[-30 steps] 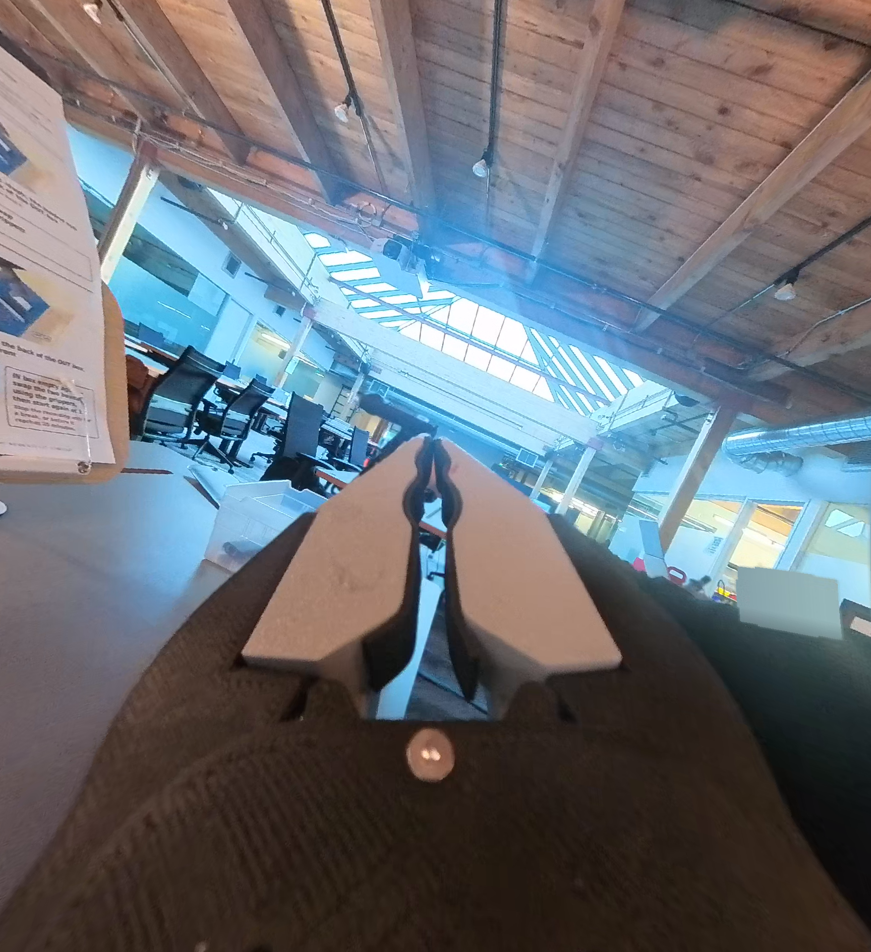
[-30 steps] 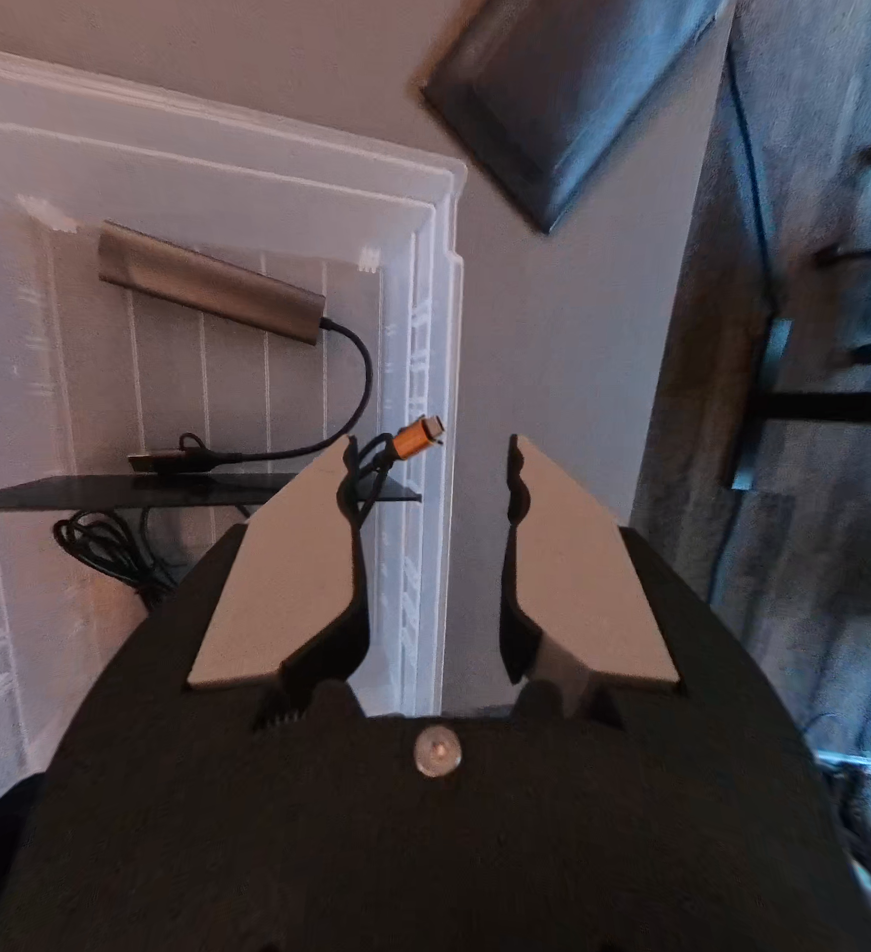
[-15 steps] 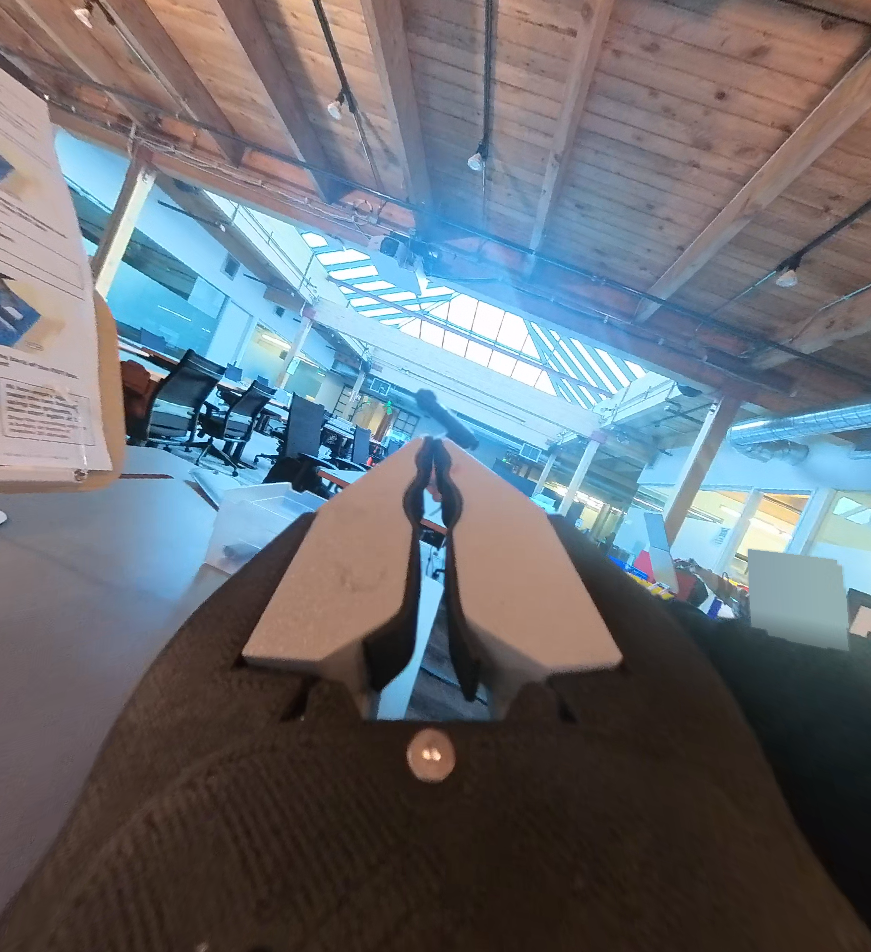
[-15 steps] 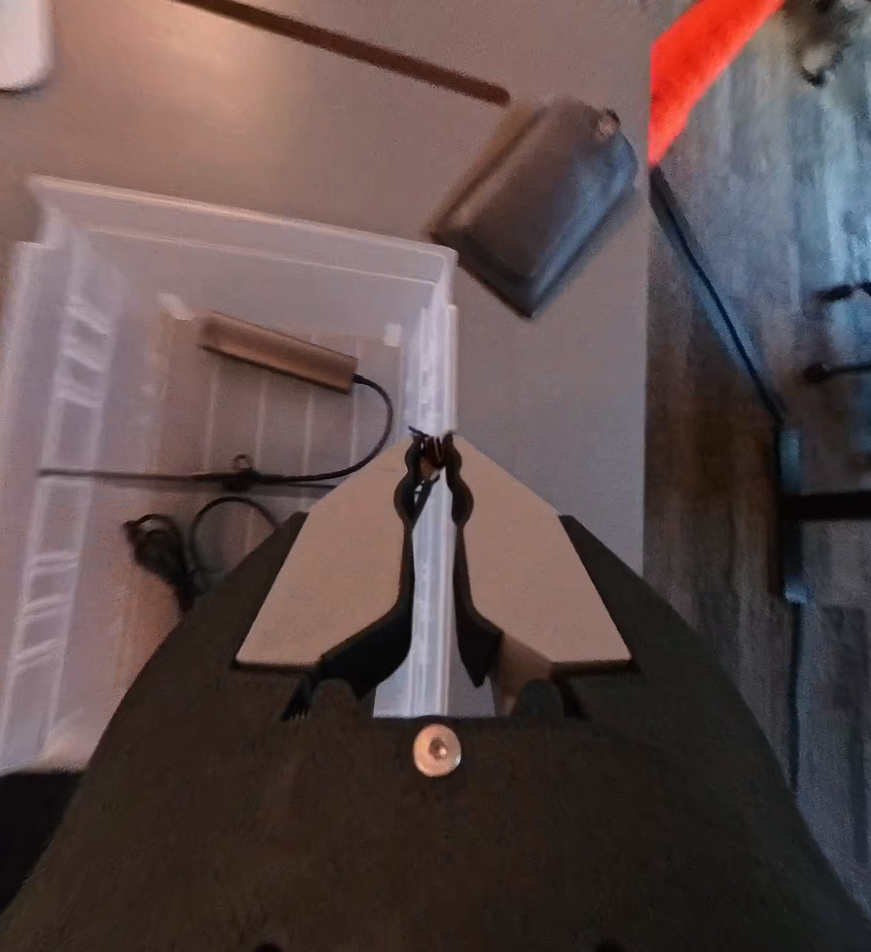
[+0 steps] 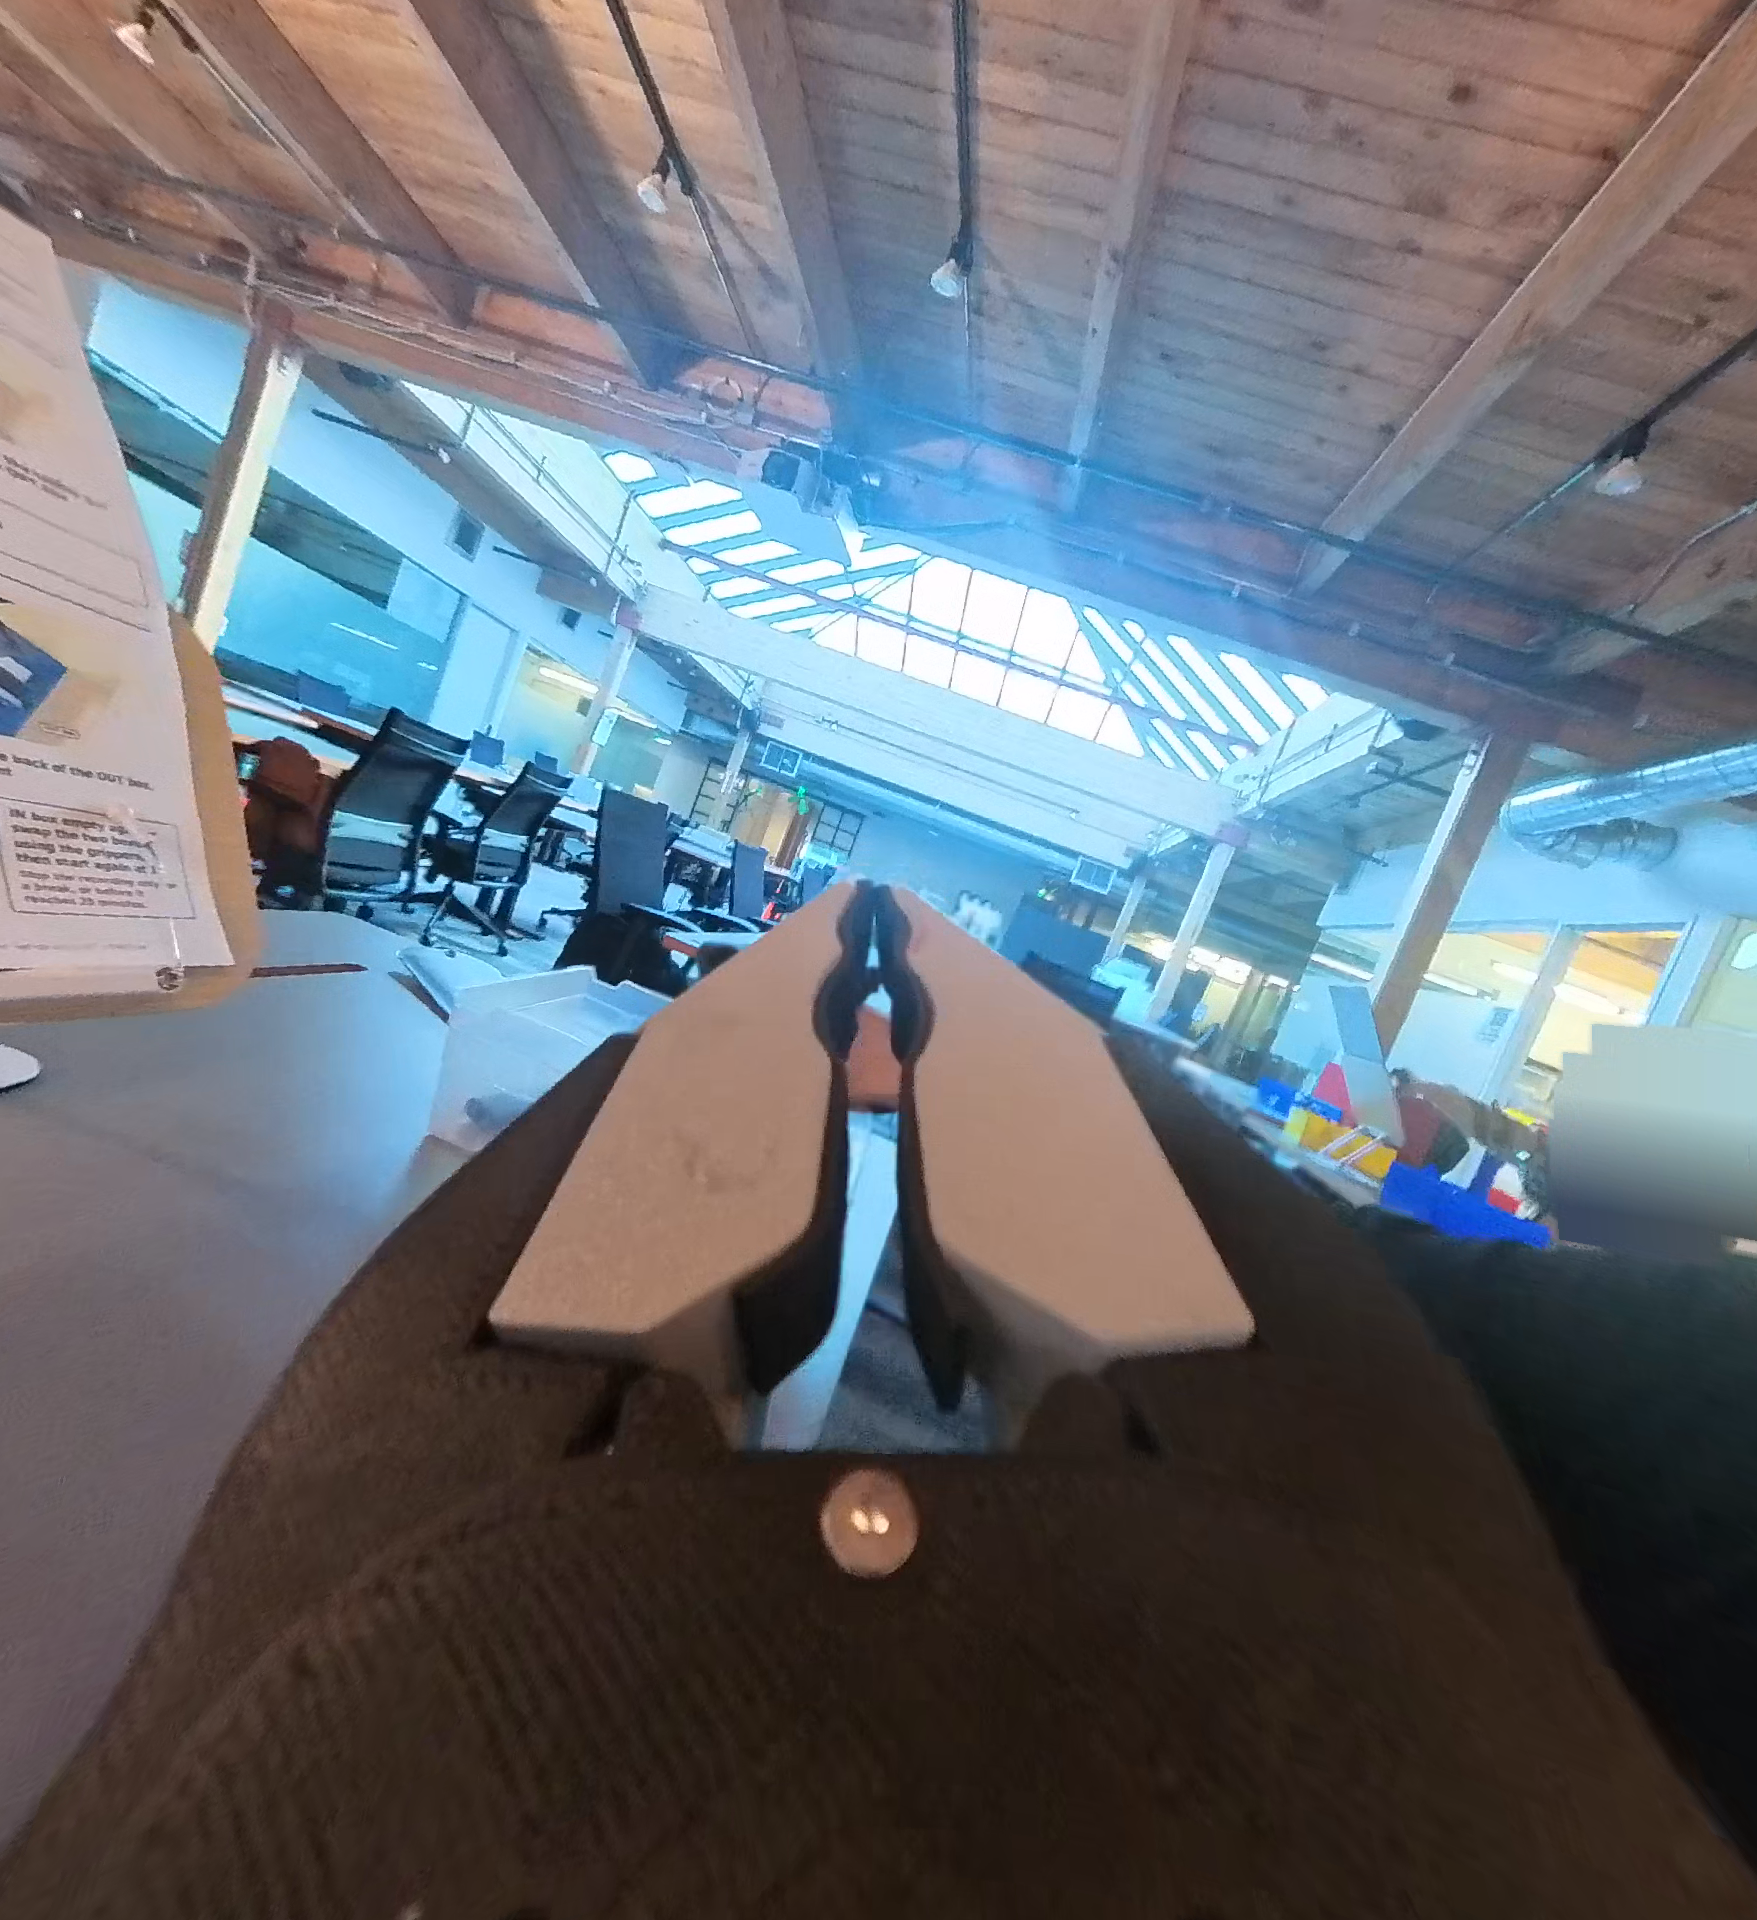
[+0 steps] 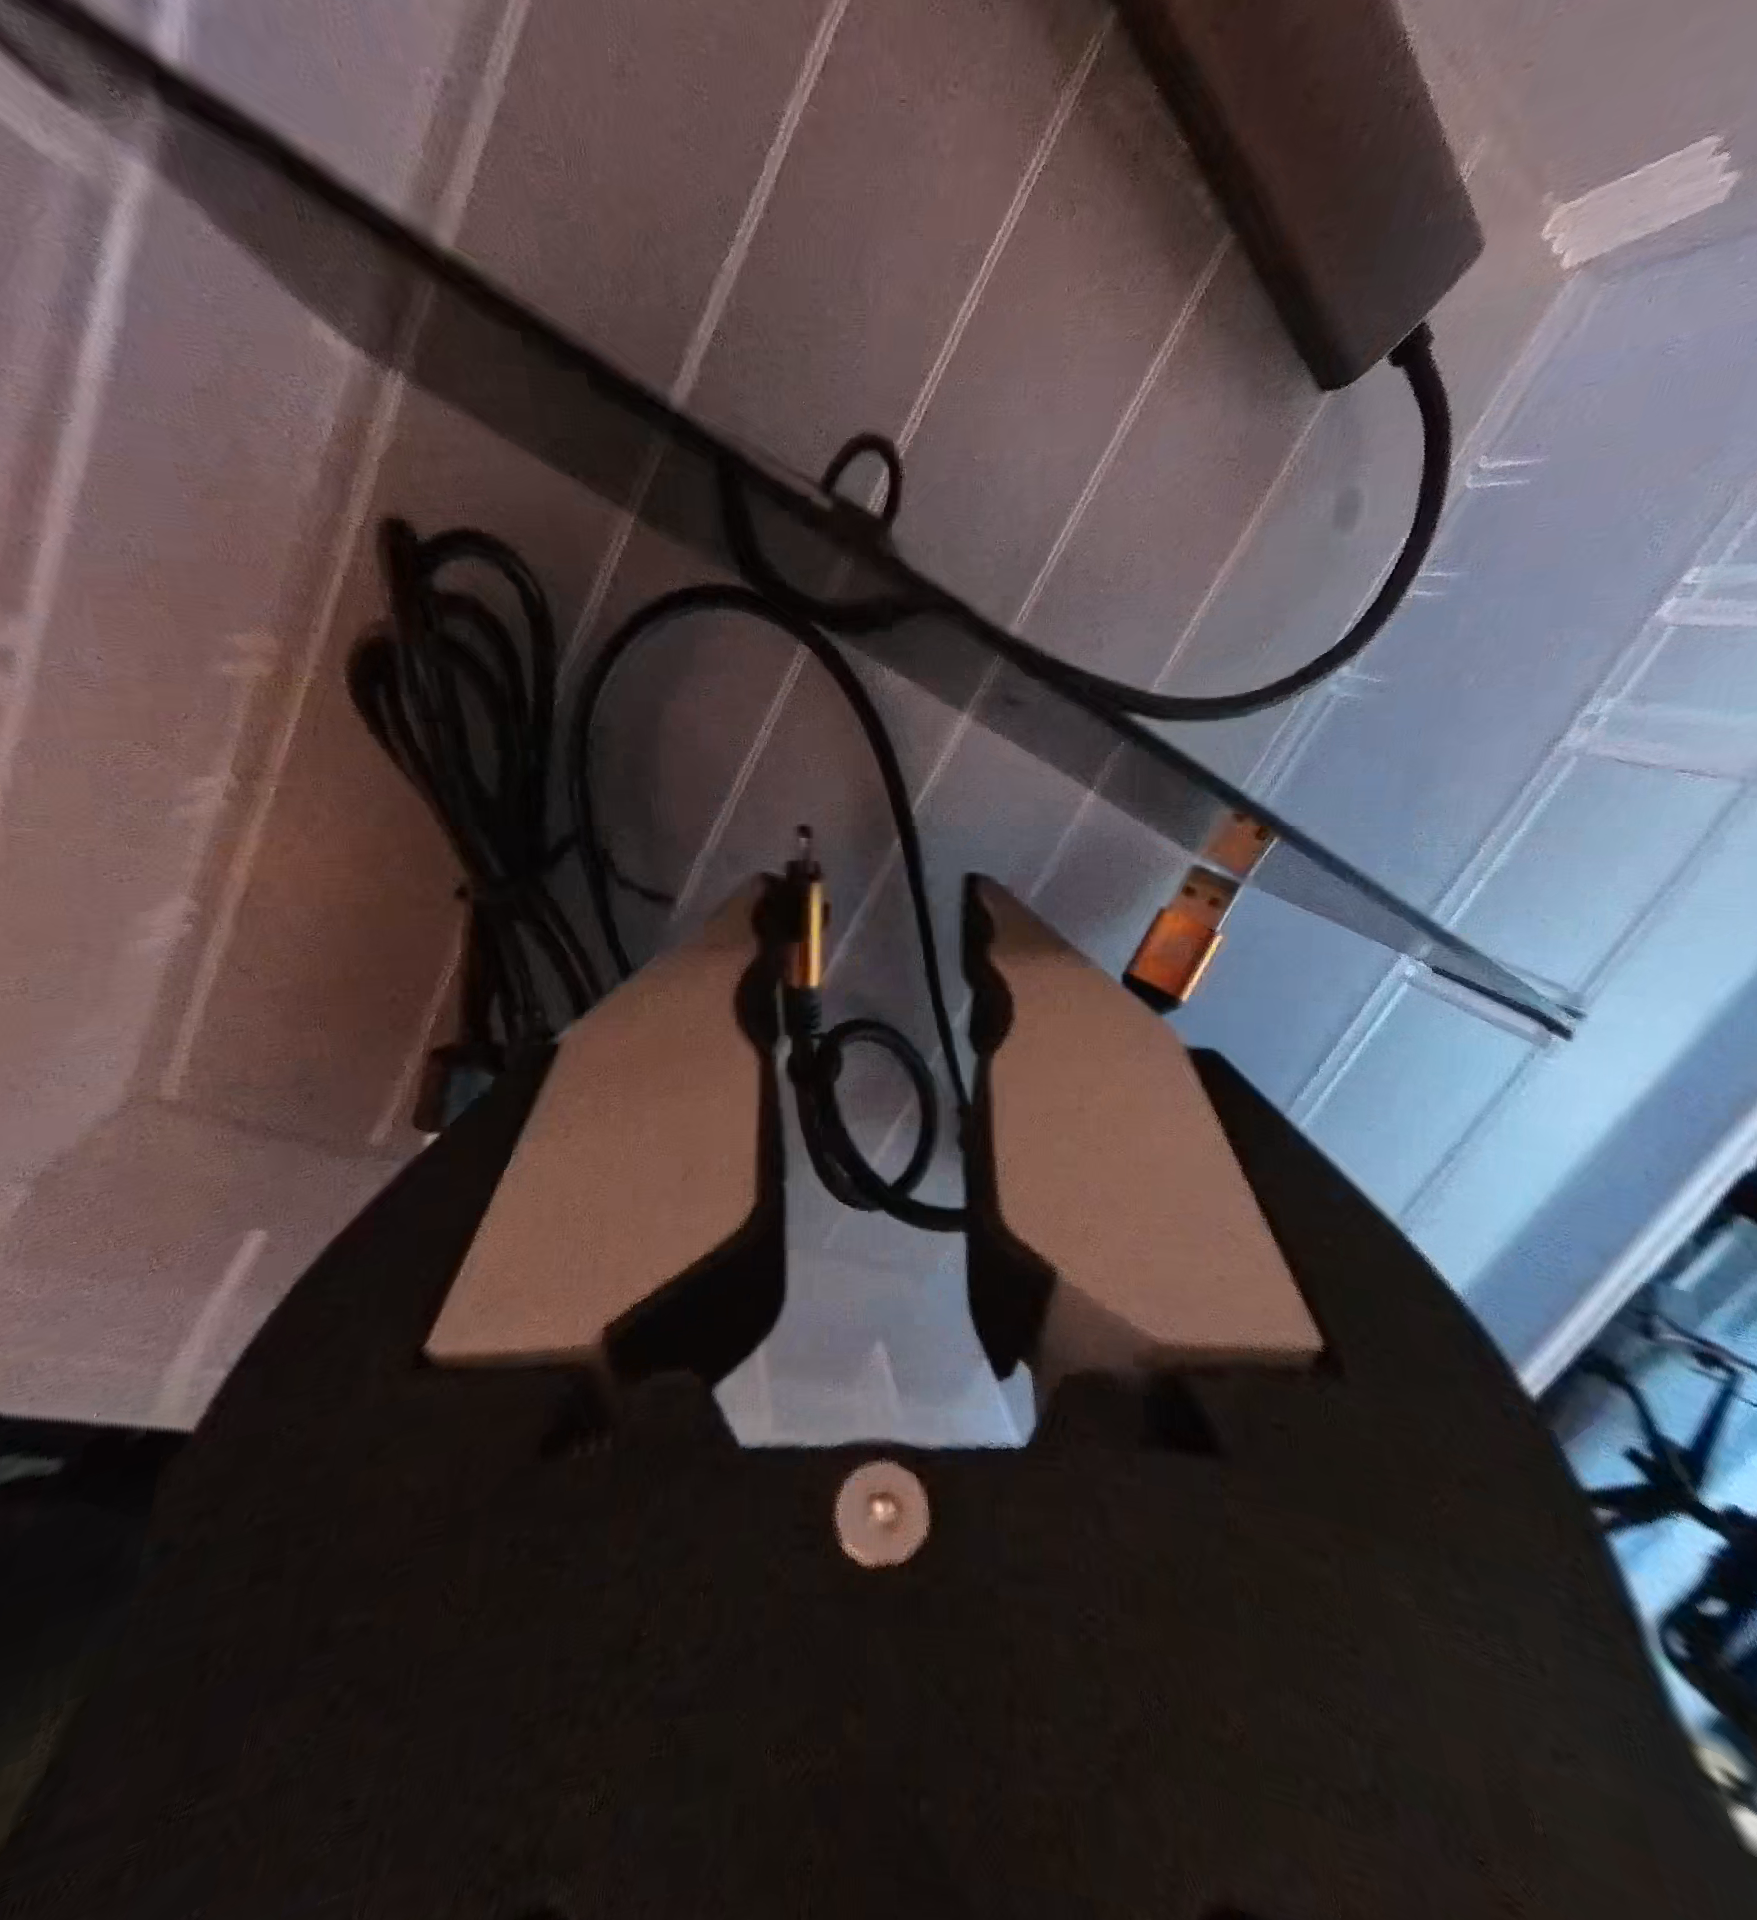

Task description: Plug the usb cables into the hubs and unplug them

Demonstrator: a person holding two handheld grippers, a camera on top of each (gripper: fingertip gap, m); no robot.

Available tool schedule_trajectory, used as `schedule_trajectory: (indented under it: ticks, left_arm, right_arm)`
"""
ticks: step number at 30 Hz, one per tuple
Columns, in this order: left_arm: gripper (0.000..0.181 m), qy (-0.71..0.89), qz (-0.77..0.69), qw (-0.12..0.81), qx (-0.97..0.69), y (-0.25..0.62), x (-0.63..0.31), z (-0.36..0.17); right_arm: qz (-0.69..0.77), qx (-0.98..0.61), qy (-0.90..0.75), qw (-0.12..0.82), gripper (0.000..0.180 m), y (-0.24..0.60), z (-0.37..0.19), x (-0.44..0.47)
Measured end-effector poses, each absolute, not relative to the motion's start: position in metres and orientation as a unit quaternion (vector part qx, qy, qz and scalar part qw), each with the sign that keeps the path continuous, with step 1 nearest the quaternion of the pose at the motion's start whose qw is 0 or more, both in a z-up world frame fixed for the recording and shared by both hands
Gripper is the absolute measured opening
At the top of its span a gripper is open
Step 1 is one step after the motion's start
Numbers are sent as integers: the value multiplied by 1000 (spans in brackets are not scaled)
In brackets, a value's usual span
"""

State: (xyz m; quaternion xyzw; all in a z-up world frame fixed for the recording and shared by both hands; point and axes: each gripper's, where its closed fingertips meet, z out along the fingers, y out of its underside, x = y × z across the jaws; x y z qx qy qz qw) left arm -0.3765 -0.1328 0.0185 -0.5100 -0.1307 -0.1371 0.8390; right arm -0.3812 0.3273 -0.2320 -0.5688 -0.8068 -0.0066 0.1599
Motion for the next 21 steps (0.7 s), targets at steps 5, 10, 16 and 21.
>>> schedule_trajectory:
  ticks: [5, 10, 16, 21]
  left_arm:
    - [12, -160, 48, 782, -601, -177, -413, 2]
    - [36, -342, 352, 573, -657, -296, -487, -45]
    - [51, -405, 323, 555, -651, -315, -500, -70]
    - [27, -386, 182, 446, -787, -274, -475, -150]
  right_arm:
    - [156, -586, -741, 290, 51, 303, -143, -403]
    - [424, -522, -628, 392, 62, 232, -41, -399]
    - [581, -393, -659, 272, 65, 74, -63, -392]
    - [521, -377, -724, 250, 66, 21, -152, -435]
